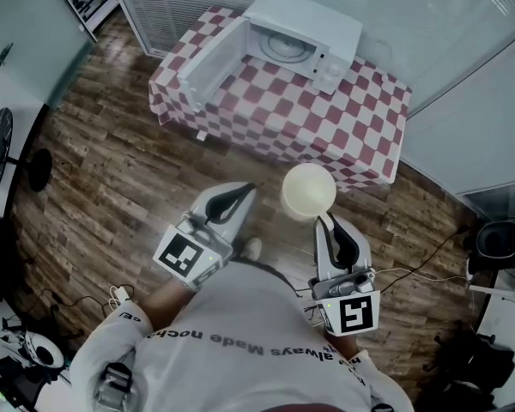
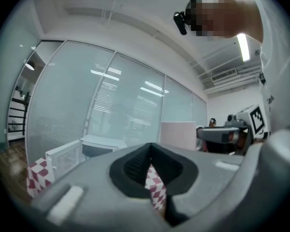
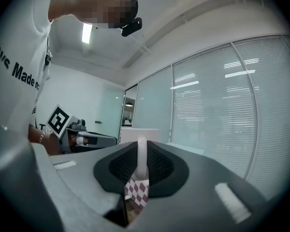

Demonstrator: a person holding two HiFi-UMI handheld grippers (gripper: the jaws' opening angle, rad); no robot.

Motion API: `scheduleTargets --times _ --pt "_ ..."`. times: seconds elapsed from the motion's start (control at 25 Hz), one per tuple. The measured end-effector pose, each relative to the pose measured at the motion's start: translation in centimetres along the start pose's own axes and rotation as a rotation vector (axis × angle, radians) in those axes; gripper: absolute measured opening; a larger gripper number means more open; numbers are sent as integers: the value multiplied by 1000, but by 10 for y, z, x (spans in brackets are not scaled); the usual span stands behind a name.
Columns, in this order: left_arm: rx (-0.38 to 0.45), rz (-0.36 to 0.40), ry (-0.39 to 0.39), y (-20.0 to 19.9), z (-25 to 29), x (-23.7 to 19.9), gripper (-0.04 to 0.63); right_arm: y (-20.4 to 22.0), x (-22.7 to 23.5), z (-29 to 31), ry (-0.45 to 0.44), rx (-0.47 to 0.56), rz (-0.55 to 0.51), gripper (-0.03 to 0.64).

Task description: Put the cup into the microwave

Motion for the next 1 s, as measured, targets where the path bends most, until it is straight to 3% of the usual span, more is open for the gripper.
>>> scheduleTargets --times 0.4,0.68,1.0 --pt "4 -6 2 1 17 -33 3 10 12 42 -9 15 6 41" --pt "8 -8 -4 -3 37 -91 3 20 22 96 9 20 -6 41" --pt "18 -13 43 -8 79 -164 3 33 41 169 46 30 -16 41"
Point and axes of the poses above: the fingertips, and each gripper's own axes: z forward along the fingers, x to its right, y out of its underside, the point moved 10 cm from there along -z, backward along the fingers, and after that the axes turned 14 degrees about x, right-handed, at the moved point
